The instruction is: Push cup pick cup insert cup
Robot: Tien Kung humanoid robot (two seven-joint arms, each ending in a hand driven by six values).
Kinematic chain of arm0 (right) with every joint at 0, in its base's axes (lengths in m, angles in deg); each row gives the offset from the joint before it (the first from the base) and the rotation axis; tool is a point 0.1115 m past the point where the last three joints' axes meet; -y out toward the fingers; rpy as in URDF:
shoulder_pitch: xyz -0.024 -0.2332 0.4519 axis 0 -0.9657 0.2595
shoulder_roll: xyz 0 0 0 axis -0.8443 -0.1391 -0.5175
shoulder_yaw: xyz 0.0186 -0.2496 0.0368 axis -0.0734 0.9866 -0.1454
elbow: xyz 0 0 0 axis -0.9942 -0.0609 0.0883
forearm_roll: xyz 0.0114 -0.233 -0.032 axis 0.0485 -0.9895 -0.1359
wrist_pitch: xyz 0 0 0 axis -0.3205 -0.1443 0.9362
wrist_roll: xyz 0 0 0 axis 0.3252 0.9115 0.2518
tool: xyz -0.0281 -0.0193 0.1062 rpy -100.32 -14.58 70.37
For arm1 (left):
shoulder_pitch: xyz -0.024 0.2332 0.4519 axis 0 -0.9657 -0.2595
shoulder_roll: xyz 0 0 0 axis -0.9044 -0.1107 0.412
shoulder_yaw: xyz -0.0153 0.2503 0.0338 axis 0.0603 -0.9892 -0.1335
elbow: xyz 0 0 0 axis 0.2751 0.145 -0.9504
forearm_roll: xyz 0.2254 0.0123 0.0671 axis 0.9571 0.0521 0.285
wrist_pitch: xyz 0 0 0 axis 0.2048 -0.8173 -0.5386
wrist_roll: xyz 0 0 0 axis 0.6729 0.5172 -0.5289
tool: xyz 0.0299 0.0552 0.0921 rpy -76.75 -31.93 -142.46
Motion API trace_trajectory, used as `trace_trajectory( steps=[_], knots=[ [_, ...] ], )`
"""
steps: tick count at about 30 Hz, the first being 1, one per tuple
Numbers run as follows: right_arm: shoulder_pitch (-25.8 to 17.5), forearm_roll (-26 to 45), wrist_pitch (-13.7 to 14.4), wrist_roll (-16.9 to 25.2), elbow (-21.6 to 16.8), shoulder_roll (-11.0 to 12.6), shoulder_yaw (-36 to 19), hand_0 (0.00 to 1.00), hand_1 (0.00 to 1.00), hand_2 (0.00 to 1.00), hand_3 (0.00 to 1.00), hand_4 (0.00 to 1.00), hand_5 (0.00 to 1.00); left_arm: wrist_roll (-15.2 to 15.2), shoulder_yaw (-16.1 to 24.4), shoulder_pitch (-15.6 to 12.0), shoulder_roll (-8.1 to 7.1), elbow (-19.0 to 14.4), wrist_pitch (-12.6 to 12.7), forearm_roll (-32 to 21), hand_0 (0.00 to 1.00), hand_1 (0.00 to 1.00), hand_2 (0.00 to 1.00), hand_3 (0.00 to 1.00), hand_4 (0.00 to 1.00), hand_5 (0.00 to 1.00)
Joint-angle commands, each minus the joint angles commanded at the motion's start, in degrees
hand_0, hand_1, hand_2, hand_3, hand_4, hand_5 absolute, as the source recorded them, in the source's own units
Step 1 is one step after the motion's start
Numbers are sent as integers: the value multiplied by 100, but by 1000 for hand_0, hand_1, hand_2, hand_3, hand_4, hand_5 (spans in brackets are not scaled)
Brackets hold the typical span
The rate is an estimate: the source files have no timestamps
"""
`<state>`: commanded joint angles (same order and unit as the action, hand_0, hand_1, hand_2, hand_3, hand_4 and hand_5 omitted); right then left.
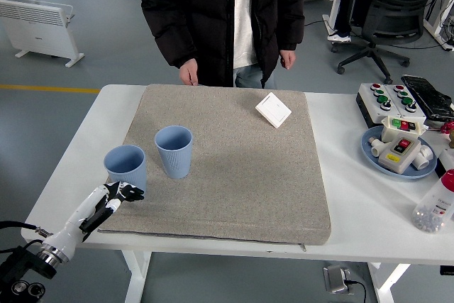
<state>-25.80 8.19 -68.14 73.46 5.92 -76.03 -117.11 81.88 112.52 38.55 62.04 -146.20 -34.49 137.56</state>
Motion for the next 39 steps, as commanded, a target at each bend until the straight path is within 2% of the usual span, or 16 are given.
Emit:
trace_trajectory(
  steps=[6, 14, 28, 39],
  knots=[
    [-6, -7, -1, -6, 0, -3, 12, 784, 713, 771, 587, 155, 532, 2, 59, 187, 86, 228, -3, -60, 690, 654, 628, 604, 587, 998],
    [2, 6, 0, -11, 0, -5, 37, 784, 712, 772, 587, 155, 532, 21, 53, 390, 125, 480, -16, -19, 689, 655, 627, 602, 586, 998],
    [4, 7, 2, -17, 0, -6, 56, 784, 712, 769, 587, 154, 533, 95, -87, 776, 205, 869, -27, 40, 689, 656, 626, 601, 586, 998],
    [12, 5, 3, -21, 0, -8, 70, 783, 712, 770, 586, 155, 533, 180, -207, 1123, 268, 1353, -26, 71, 687, 656, 623, 599, 586, 998]
  ],
)
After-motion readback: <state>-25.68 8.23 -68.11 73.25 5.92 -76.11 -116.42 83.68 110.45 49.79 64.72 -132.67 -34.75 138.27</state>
